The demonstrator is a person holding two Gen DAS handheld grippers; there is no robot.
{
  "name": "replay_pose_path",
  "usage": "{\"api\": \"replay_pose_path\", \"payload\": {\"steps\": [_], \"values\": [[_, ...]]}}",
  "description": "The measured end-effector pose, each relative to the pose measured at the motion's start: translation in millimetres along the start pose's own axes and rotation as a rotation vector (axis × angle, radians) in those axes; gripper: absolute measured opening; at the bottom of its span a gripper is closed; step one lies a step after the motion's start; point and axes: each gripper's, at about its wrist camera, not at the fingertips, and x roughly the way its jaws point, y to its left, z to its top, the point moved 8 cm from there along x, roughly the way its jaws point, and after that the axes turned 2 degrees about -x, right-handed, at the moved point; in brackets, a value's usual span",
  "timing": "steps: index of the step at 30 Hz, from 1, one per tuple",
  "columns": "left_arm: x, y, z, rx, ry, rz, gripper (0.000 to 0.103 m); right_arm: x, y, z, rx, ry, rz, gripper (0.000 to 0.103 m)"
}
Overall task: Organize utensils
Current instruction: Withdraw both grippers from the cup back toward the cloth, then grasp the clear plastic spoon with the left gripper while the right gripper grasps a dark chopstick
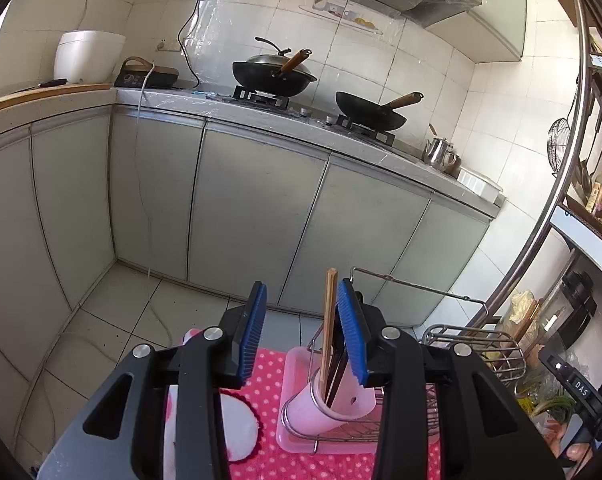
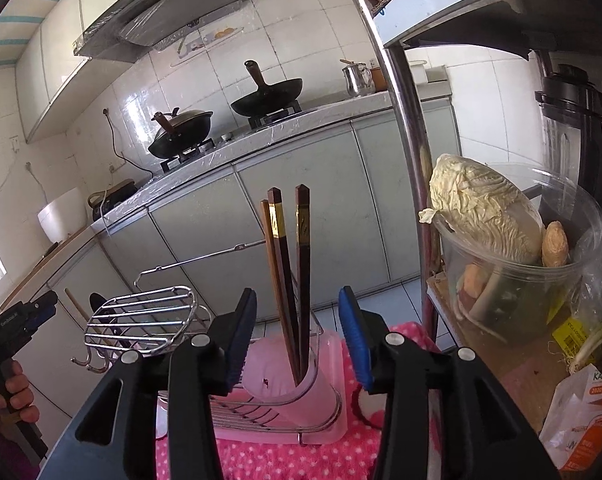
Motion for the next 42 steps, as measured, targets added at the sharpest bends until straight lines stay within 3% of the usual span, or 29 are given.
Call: {"api": "replay_pose_path", "payload": {"steps": [6,15,22,29,35,39,42], "values": [[-14,3,-42,0.009,0.076,-0.013,0.038,-26,3,-27,0.003,0.024,0.01,0.042],[-13,-11,-144,0.085,0.301,-0.07,0.038,-31,15,-107,0.001,0.203,0.066,0.042],[8,-15,-218,0.074,0.522,-0.112,0.038,-25,26,-162,0.02,0.36,0.143,0.028],[43,-19,-260,0.022,0.692,-0.123,0.036,-19,23,-188,0.055,0.439,0.173,0.023],[62,-22,-282,0.042,0.756,-0.081,0.035,-17,23,-195,0.064,0.464,0.19,0.023],[69,-23,-289,0.037,0.763,-0.062,0.009,-16,27,-198,0.066,0.482,0.204,0.023],[73,-25,-293,0.022,0.76,-0.066,0.002,-15,33,-201,0.059,0.497,0.216,0.023]]}}
